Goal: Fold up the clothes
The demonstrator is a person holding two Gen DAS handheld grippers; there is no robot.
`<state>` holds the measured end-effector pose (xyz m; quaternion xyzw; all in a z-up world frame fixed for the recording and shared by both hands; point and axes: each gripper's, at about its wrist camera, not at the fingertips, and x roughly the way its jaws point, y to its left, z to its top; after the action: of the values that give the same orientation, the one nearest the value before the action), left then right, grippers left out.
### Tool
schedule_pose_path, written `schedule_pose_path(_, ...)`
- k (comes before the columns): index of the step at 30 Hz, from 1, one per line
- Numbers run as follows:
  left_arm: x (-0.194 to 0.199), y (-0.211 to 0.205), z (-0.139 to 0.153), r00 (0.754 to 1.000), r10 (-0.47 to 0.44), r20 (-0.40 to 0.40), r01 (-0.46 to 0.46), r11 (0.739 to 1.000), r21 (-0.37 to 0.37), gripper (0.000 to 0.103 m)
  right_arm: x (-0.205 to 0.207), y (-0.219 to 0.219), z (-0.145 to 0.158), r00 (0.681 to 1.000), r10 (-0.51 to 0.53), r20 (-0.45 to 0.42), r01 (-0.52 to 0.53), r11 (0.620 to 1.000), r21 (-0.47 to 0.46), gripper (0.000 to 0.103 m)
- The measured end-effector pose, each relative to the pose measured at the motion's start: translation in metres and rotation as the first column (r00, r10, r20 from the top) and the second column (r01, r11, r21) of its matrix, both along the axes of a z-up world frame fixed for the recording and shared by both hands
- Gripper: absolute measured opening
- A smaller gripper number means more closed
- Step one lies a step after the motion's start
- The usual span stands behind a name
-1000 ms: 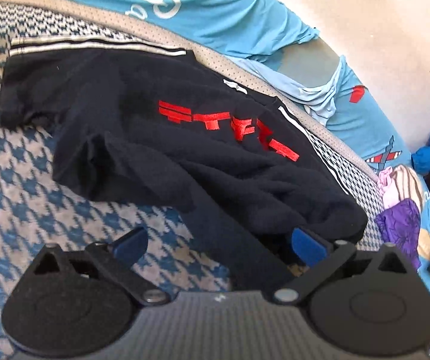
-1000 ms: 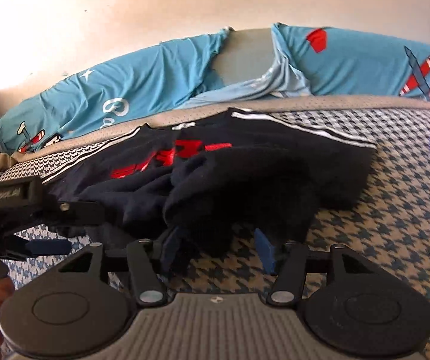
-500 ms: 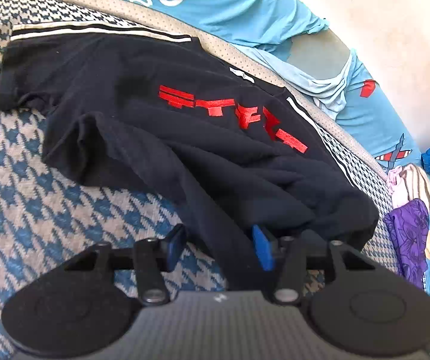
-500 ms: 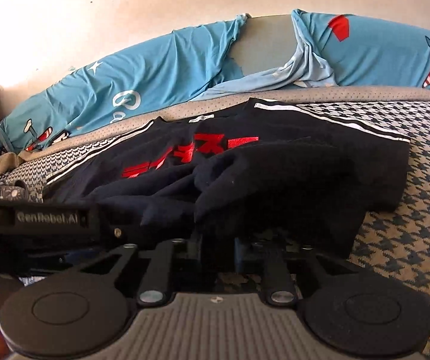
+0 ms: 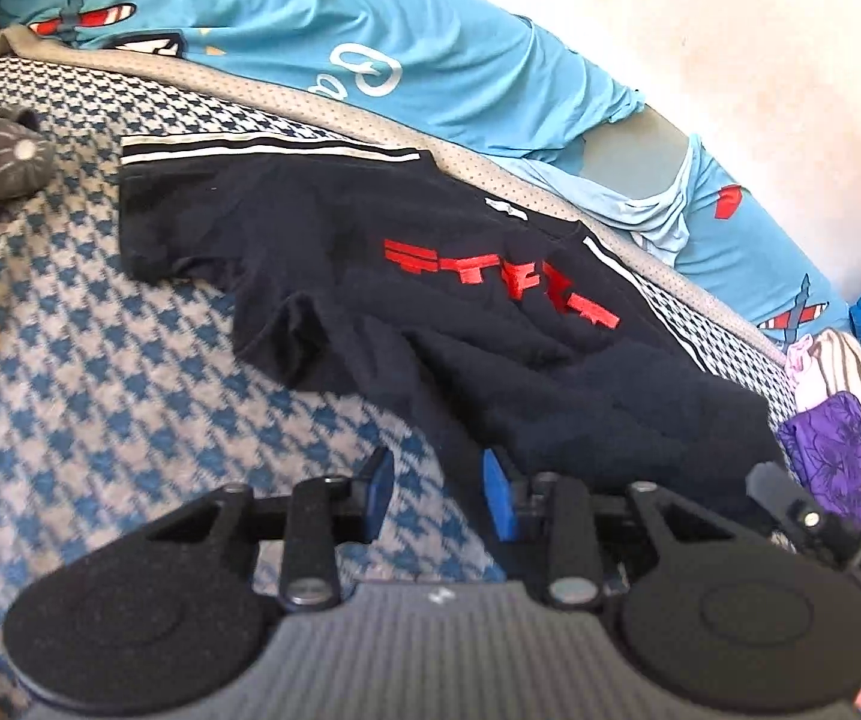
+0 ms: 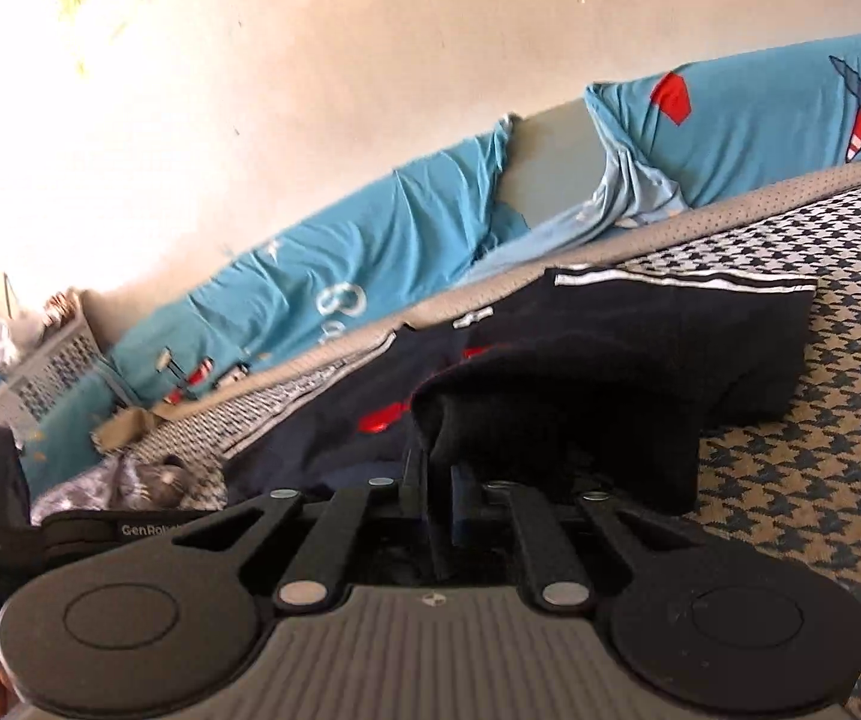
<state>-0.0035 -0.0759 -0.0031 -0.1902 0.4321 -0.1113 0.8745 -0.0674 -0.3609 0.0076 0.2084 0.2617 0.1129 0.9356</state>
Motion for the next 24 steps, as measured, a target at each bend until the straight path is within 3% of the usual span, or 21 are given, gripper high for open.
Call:
schedule_pose_path(12,-0.042,0.004,-0.011,0.998,-0.022,-0.057,0.022,1.0,0.009,0.034,-0.067,-0.037,0.009,0.99,-0.138,0.021,0.132,0.974,0.185,0.004)
schedule_pose_path(18,-0.056,0.005,-0.014,0.997,-0.027,-0.068,0.028,0.999,0.026,0.04,-0.084,-0.042,0.007,0.981,-0.192,0.004,0.189,0.972,0.141,0.004)
schedule_pose_path(24,-0.058,0.007,-0.015,0.998,-0.005,-0.062,0.009,0.998,0.066,0.057,-0.081,-0.021,0.007,0.994,-0.11,0.011,0.108,0.988,0.113,0.005)
